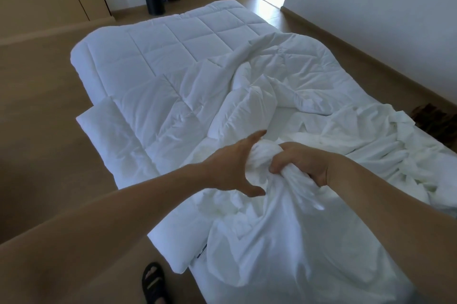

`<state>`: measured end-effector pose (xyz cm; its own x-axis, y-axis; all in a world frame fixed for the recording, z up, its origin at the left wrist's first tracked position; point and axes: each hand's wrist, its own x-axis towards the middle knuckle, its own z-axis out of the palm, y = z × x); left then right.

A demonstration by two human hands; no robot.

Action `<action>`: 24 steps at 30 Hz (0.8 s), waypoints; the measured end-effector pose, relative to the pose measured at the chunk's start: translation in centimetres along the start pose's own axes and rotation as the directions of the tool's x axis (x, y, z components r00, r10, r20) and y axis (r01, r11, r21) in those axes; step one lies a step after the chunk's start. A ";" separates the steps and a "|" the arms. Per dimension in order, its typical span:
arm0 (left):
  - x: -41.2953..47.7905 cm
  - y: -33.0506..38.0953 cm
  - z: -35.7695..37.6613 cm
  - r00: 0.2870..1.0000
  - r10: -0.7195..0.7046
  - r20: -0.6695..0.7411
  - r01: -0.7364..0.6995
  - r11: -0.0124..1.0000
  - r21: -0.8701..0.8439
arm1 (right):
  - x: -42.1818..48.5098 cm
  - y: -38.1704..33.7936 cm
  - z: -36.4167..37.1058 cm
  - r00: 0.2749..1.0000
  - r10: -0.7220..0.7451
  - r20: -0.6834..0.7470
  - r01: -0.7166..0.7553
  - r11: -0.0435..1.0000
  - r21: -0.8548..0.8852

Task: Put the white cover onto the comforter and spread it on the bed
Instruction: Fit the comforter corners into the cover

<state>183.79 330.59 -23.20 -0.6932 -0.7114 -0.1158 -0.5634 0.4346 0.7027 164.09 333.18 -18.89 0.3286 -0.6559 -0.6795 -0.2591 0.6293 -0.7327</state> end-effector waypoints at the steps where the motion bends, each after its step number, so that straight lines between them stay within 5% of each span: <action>1: 0.2 -0.1 0.8 0.999 -0.037 -0.039 0.035 0.999 -0.041 | 0.1 -0.1 0.1 1.000 0.011 0.003 -0.011 1.000 0.006; 4: 0.7 -0.6 1.5 0.986 -0.105 -0.130 0.085 0.985 -0.149 | 0.2 -0.1 0.0 0.999 0.035 0.028 -0.035 0.999 -0.005; 8: 1.7 -0.5 -1.1 0.978 -0.089 0.187 0.109 0.989 -0.100 | -0.4 -0.8 -0.2 0.997 0.069 0.019 -0.057 0.933 -0.354; 11: 2.3 -0.5 -2.5 0.928 -0.116 0.354 0.156 0.984 -0.087 | -0.8 -1.9 0.9 0.997 0.075 -0.021 -0.068 0.711 -0.700; 14: 2.1 -0.8 -3.7 0.874 -0.094 0.478 0.238 0.938 -0.250 | -0.8 -2.1 1.1 0.998 0.009 -0.054 -0.049 0.616 -0.786; 18: 1.3 -1.1 -4.2 0.841 -0.040 0.540 0.329 0.830 -0.451 | -0.6 -0.5 0.3 0.998 0.023 0.053 0.013 0.799 -0.601; 21: 1.1 -0.9 -4.0 0.835 -0.092 0.542 0.398 0.782 -0.480 | -0.3 0.4 -0.7 0.989 0.067 0.135 -0.027 0.959 -0.282; 24: 1.0 -0.6 -3.7 0.828 -0.178 0.532 0.494 0.679 -0.543 | -0.3 0.5 -1.7 0.977 0.050 0.209 -0.045 0.999 -0.030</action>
<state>185.06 327.56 -21.09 -0.7129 -0.3728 -0.5940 -0.4808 -0.3568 0.8010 162.30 332.99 -19.07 0.4976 -0.5221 -0.6927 -0.3008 0.6452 -0.7023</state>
